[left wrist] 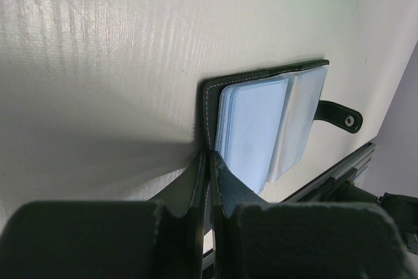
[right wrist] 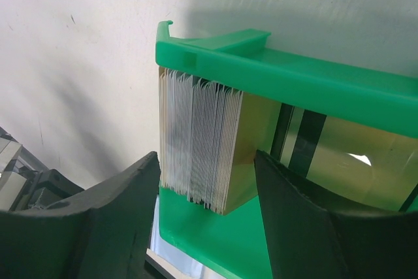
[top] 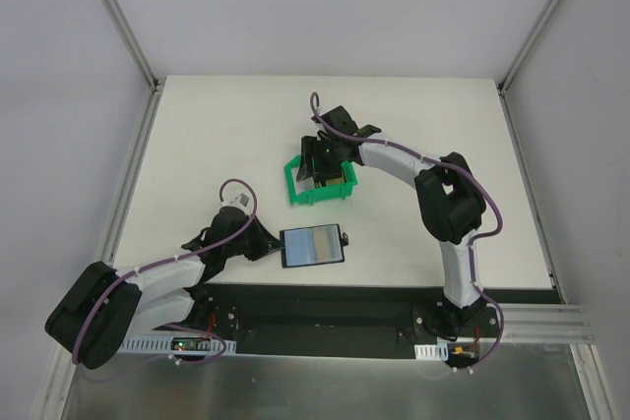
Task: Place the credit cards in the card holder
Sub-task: Pick up the credit card from the storage box.
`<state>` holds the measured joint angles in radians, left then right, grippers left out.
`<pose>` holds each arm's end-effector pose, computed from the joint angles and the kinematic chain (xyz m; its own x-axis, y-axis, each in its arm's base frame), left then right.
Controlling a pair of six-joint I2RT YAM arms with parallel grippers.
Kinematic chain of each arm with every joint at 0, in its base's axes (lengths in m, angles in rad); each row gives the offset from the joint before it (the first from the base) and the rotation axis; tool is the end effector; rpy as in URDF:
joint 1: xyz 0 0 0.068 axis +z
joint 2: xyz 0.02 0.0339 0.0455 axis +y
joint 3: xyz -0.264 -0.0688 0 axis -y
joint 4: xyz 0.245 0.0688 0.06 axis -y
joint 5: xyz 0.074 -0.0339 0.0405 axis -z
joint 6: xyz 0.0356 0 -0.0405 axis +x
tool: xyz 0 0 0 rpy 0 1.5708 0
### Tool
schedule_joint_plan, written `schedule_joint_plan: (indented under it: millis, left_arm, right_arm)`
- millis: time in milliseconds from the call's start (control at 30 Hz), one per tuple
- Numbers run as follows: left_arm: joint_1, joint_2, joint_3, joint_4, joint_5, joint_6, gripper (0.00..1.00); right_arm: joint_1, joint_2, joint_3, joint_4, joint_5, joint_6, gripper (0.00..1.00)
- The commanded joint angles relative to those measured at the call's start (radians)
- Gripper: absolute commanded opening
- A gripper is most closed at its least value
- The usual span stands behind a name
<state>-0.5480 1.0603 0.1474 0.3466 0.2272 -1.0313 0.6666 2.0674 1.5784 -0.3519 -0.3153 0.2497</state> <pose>0.1495 -0.1006 0.1284 -0.8100 -0.4850 -0.3298 -0.0488 0.6162 -0.7861 0.3564 0.2944 0.2031 -0.7530 -0.2935 -0.5890 -0.5823 0.7140 0.3887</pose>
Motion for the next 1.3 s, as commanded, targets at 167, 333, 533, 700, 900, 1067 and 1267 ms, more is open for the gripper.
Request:
schedule_joint_plan:
  millis: [167, 333, 533, 700, 900, 1067, 1267]
  left_arm:
    - [0.011, 0.009, 0.012, -0.020, 0.006, 0.030, 0.00]
    - [0.013, 0.006, 0.011, -0.018, 0.006, 0.030, 0.00]
    - [0.011, 0.006, 0.011, -0.017, 0.006, 0.030, 0.00]
    - [0.013, 0.007, 0.012, -0.014, 0.008, 0.031, 0.00]
    - [0.011, 0.010, 0.012, -0.011, 0.012, 0.031, 0.00]
    - [0.013, 0.010, 0.011, -0.011, 0.012, 0.030, 0.00]
    - [0.011, 0.010, 0.012, -0.011, 0.014, 0.030, 0.00]
  right_arm:
    - [0.010, -0.043, 0.043, 0.001, -0.024, -0.004, 0.52]
    - [0.011, -0.047, 0.043, 0.001, -0.025, -0.003, 0.46]
    - [0.011, -0.050, 0.049, -0.001, -0.024, -0.001, 0.36]
    - [0.011, -0.053, 0.051, -0.002, -0.019, 0.000, 0.28]
    - [0.011, -0.058, 0.051, -0.006, -0.022, -0.001, 0.20]
    - [0.008, -0.069, 0.046, -0.010, -0.007, -0.009, 0.15]
    - [0.005, -0.081, 0.048, -0.022, 0.047, -0.027, 0.08]
